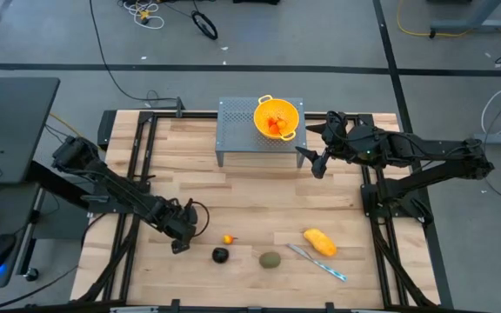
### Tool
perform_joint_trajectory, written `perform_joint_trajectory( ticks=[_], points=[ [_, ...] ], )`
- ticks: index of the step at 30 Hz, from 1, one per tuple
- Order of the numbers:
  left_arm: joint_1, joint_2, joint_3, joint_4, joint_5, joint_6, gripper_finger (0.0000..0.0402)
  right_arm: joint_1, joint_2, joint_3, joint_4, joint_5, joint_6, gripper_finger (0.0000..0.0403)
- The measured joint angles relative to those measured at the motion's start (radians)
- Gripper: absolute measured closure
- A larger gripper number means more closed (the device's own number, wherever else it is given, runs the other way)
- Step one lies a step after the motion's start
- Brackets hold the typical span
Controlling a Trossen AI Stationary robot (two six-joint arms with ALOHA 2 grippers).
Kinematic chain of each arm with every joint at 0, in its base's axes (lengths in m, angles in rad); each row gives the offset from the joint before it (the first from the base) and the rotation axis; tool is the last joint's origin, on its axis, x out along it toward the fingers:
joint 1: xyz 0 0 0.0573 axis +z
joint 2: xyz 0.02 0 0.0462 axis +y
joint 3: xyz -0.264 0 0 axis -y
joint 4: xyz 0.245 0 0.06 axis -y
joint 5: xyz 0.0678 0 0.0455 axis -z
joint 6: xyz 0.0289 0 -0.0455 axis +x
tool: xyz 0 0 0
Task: Pick & Place Fruit
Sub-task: Put the kiwi into the yellow strainer bowl on the shelf
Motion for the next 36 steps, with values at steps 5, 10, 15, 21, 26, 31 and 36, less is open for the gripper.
perform_joint_trajectory(
  ticks=[5, 10, 15, 21, 26, 31, 36],
  points=[
    [0.0, 0.0, 0.0, 0.001, -0.013, 0.012, 0.006, 0.0, 0.0, 0.0, 0.0, 0.001, 0.0, 0.0071],
    [0.0, 0.0, 0.0, 0.002, -0.009, 0.025, 0.0073, 0.0, 0.0, 0.0, 0.0, 0.001, 0.0, 0.0071],
    [0.0, 0.0, 0.0, 0.004, -0.004, 0.025, 0.0099, 0.0, 0.0, 0.0, 0.0, 0.001, 0.0, 0.0071],
    [0.0, 0.0, 0.0, 0.012, 0.001, 0.026, 0.0137, 0.0, 0.0, 0.0, 0.001, 0.001, 0.0, 0.0071],
    [0.0, 0.0, 0.0, 0.028, 0.002, 0.022, 0.0142, 0.0, 0.0, 0.0, 0.001, 0.001, 0.0, 0.0071],
    [0.0, 0.0, 0.0, 0.028, 0.005, 0.018, 0.0145, 0.0, 0.0, 0.0, 0.001, 0.001, 0.0, 0.0071],
    [0.0, 0.0, 0.0, 0.028, 0.005, 0.016, 0.0148, 0.0, 0.0, 0.0, 0.001, 0.001, 0.0, 0.0071]
  ],
)
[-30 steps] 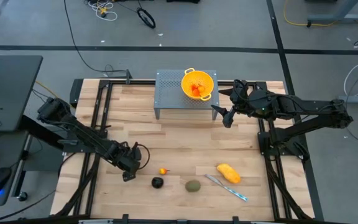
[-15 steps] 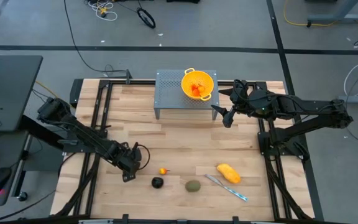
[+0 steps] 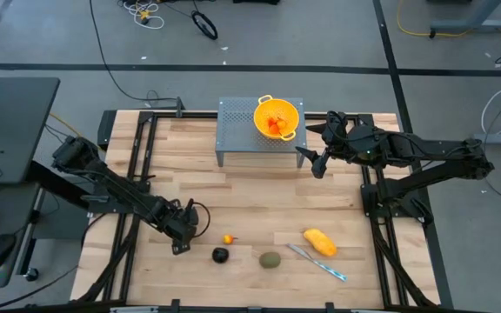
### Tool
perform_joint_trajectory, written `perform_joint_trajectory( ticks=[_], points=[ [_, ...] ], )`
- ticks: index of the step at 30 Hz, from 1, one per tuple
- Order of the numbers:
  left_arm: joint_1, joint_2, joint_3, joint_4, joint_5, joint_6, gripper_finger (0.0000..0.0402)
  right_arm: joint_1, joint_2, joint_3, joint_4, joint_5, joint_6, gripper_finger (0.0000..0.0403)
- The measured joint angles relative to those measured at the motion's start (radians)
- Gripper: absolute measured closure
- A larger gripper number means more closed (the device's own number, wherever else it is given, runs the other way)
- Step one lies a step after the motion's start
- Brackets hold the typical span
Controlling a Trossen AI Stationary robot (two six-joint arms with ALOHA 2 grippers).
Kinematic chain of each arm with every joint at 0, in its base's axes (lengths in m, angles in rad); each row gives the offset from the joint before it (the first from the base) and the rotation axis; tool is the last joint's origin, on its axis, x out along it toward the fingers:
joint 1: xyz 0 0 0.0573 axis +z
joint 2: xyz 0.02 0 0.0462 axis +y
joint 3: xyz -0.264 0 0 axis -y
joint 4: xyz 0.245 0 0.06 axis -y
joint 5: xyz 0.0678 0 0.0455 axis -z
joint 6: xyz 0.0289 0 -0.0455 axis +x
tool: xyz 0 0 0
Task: Pick & Place Fruit
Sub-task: Put the kiwi into the yellow strainer bowl on the shelf
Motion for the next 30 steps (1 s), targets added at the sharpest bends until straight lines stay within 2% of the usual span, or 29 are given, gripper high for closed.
perform_joint_trajectory(
  ticks=[14, 22, 30],
  points=[
    [0.0, -0.006, 0.0, 0.0, 0.085, -0.008, 0.0141, 0.0, 0.0, 0.0, 0.0, 0.0, 0.0, 0.0071],
    [0.035, -0.051, 0.075, -0.053, 0.012, 0.081, 0.0143, 0.0, 0.0, 0.0, 0.0, 0.0, 0.0, 0.0071],
    [0.092, -0.059, 0.227, -0.257, -0.035, 0.238, 0.0144, 0.0, 0.0, 0.0, 0.0, 0.0, 0.0, 0.0071]
  ],
)
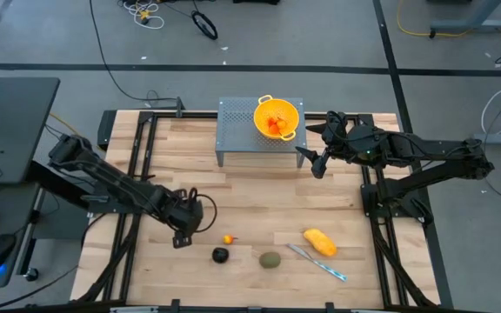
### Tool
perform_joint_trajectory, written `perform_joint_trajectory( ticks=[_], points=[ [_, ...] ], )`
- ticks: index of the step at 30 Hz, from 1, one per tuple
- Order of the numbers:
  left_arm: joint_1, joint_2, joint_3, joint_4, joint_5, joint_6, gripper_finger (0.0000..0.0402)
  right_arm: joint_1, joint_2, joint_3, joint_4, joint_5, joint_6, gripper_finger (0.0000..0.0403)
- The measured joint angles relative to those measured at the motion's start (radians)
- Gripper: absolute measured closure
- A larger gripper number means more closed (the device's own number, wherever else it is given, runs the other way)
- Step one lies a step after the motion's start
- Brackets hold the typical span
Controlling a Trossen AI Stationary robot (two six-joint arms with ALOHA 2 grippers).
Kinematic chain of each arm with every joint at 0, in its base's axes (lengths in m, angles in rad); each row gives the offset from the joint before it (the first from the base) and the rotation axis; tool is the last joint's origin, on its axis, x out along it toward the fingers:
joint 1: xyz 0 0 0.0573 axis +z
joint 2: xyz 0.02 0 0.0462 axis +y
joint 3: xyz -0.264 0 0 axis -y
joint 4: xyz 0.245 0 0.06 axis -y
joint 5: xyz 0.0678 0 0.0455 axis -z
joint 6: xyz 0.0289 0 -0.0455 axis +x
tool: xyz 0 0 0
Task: Pick & Place Fruit
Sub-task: Put the kiwi into the yellow strainer bowl on the shelf
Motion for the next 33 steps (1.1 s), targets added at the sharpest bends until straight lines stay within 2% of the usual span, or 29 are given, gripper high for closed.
perform_joint_trajectory(
  ticks=[11, 19, 25, 33],
  points=[
    [0.151, -0.011, 0.146, -0.132, -0.037, 0.219, 0.014, 0.0, 0.0, 0.0, 0.0, 0.0, 0.0, 0.0071],
    [0.235, -0.011, 0.205, -0.139, -0.043, 0.292, 0.0141, 0.0, 0.0, 0.0, 0.0, 0.0, 0.0, 0.0071],
    [0.314, -0.011, 0.262, -0.139, -0.095, 0.35, 0.0145, 0.0, -0.001, 0.0, 0.0, 0.025, 0.016, 0.0071],
    [0.461, -0.01, 0.412, -0.135, -0.126, 0.474, 0.0141, -0.016, -0.034, 0.0, 0.0, 0.019, 0.019, 0.0071]
  ],
)
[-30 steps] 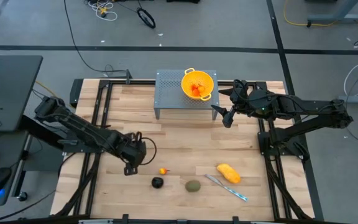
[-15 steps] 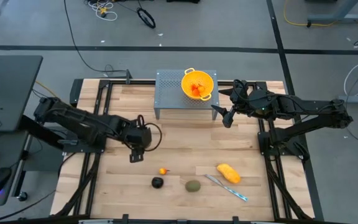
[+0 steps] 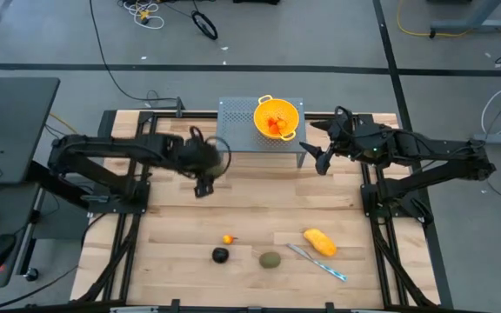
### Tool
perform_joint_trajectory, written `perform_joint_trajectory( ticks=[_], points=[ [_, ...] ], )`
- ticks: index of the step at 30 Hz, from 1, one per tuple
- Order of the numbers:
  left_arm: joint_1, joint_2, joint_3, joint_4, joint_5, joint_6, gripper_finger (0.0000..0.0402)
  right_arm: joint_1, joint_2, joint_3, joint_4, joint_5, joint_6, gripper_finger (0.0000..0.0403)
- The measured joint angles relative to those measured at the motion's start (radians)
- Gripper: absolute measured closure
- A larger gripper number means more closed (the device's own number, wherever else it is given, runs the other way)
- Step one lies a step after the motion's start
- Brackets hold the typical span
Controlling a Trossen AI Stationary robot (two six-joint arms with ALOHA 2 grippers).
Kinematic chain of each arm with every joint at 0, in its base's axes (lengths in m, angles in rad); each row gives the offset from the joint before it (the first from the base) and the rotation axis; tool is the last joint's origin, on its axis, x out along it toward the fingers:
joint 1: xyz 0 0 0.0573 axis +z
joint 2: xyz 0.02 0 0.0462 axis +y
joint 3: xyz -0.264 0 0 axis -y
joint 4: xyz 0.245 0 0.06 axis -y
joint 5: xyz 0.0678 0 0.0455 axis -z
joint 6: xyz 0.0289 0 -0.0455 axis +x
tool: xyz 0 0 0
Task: Pick & Place Fruit
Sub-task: Put the kiwi into the yellow strainer bowl on the shelf
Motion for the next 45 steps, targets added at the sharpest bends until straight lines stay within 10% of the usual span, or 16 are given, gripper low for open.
perform_joint_trajectory(
  ticks=[15, 45],
  points=[
    [0.278, 0.001, 0.155, 0.158, 0.072, 0.16, 0.0144, -0.031, -0.033, 0.0, 0.0, -0.001, 0.0, 0.0071],
    [0.401, 0.189, 0.155, 0.721, 0.23, 0.212, 0.0142, -0.031, -0.034, 0.0, 0.0, 0.008, 0.008, 0.0071]
  ],
)
